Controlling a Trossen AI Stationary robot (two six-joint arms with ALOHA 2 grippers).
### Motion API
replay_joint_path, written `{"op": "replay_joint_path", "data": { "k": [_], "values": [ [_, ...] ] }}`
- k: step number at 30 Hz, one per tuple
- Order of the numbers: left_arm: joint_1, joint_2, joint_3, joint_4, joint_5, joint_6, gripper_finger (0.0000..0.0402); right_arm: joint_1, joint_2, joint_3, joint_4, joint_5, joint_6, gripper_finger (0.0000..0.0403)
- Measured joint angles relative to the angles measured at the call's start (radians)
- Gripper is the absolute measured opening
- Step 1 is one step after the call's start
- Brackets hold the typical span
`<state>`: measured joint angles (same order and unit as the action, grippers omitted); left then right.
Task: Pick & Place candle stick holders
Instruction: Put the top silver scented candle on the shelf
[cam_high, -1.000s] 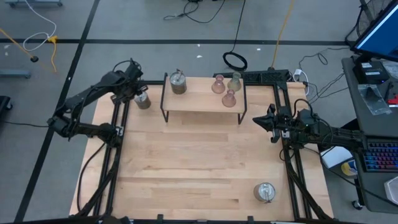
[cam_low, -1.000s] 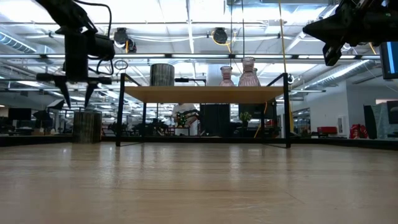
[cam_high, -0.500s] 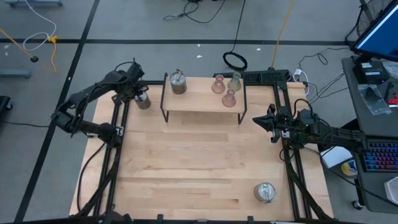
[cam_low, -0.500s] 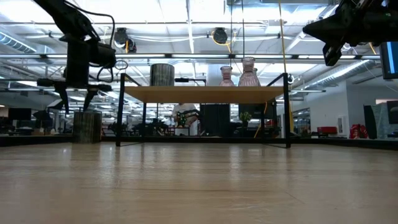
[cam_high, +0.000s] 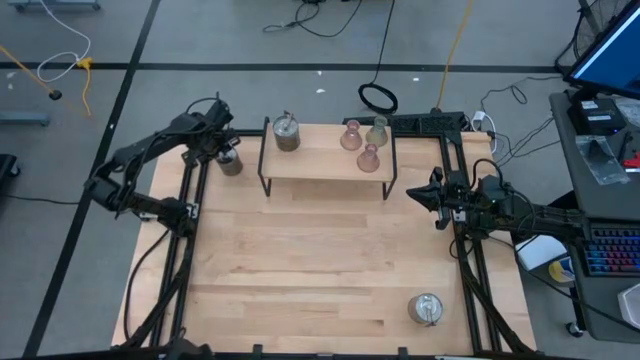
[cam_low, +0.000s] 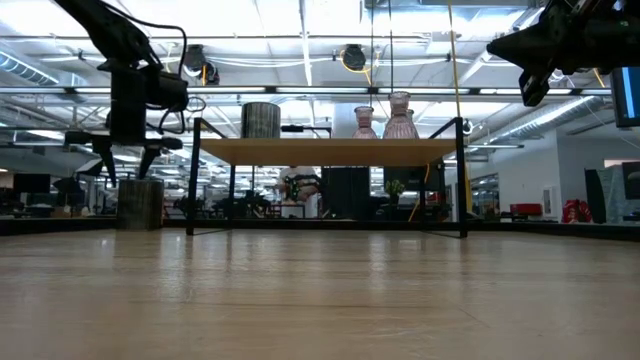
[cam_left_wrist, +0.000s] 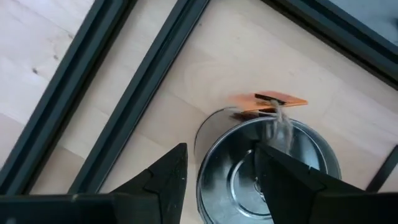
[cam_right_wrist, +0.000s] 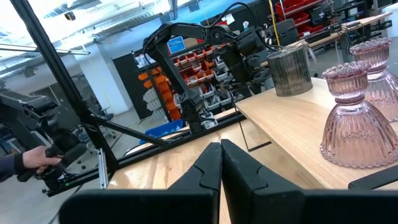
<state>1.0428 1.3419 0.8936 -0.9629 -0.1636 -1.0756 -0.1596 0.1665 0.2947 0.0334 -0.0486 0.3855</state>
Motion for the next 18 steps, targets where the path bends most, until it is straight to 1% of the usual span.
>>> {"op": "replay_joint_path", "data": {
  "k": [5, 10, 18],
  "values": [
    [0.0, -0.029, -0.002, -0.04, -0.004, -0.001, 0.0188, 0.0, 0.0, 0.0, 0.0, 0.0, 0.0, 0.0],
    [0.001, -0.031, -0.002, -0.088, -0.018, -0.006, 0.0188, 0.0, 0.0, 0.0, 0.0, 0.0, 0.0, 0.0],
    [0.0, -0.031, -0.002, -0.089, -0.016, 0.0, 0.0185, 0.0, 0.0, 0.0, 0.0, 0.0, 0.0, 0.0]
  ]
}}
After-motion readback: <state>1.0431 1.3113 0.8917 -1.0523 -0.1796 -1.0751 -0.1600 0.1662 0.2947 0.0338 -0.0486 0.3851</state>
